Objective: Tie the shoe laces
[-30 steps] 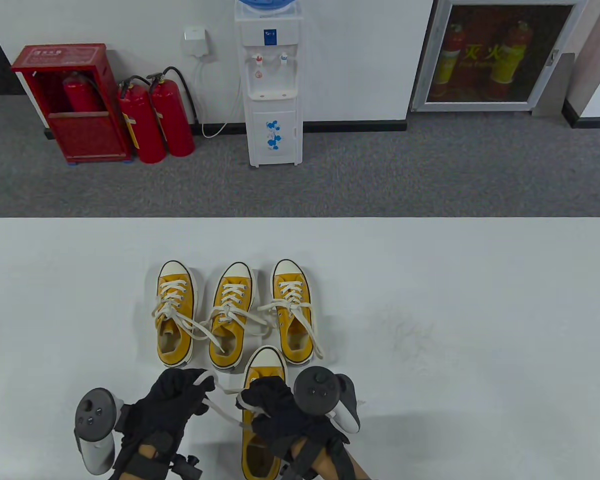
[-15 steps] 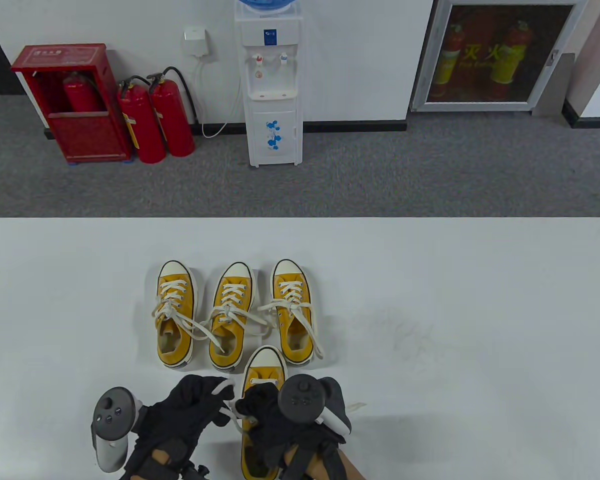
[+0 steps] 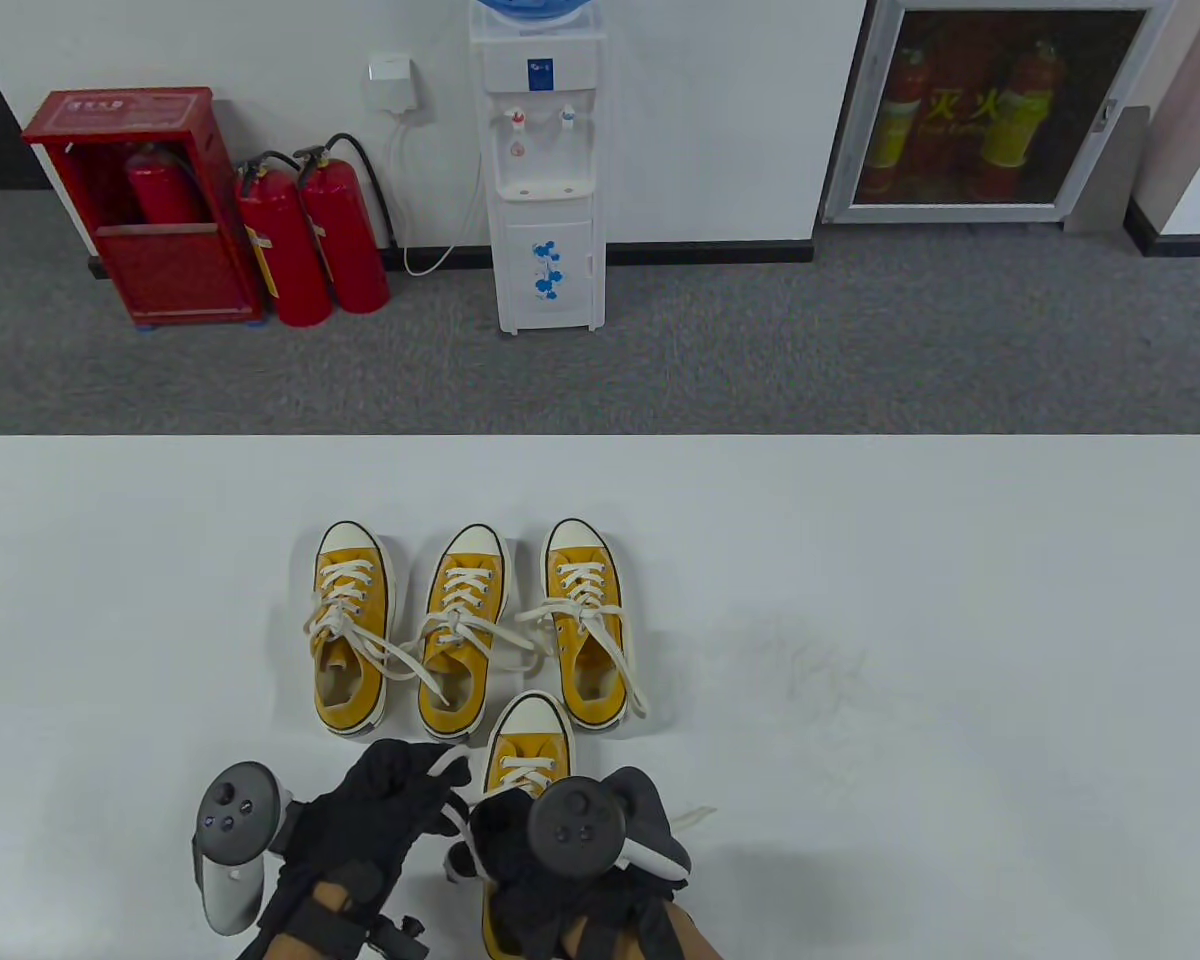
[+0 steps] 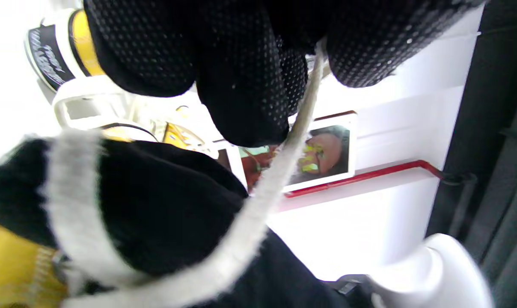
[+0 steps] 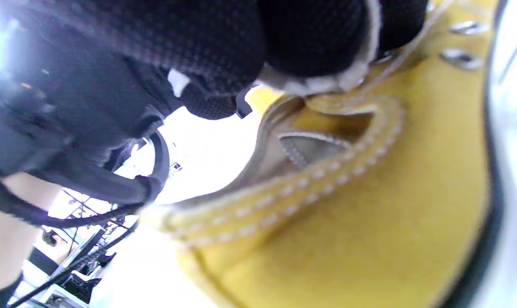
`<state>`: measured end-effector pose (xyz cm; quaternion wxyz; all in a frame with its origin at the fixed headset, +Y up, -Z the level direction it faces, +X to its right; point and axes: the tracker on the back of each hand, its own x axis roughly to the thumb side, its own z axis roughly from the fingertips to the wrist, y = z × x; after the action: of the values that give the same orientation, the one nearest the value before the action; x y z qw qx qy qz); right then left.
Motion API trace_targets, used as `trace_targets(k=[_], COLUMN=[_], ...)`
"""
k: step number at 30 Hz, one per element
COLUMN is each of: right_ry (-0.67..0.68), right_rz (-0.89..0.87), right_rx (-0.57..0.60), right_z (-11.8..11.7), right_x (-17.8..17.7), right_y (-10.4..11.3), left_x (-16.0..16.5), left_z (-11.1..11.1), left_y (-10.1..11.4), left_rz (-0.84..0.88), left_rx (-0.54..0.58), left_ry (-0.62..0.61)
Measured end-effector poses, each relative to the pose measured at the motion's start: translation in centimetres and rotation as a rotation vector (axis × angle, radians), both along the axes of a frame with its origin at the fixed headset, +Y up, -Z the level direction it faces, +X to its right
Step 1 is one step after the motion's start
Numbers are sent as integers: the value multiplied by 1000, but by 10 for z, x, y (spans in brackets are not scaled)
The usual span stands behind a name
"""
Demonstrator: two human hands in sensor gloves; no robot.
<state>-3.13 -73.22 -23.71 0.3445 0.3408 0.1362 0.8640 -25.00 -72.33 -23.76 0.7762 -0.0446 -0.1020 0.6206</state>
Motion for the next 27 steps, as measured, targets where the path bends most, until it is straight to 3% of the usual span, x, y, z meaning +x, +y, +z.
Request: trace_targets(k=[10,15,27], right_ry=[1,-22,-68], right_rz=[-177,-266,-414], right_rx=[-106,-170,-305], right_z=[-8,-15,-24], right_x=[13,20,31], right_y=[1,-4,-13], left_x=[3,9,10], left_z=[-17,-18,-19], left_y=[-25,-30,-38], left_rz=[-168,-135,-176], left_rx=[-92,-162,-169], left_ry=[57,89,96])
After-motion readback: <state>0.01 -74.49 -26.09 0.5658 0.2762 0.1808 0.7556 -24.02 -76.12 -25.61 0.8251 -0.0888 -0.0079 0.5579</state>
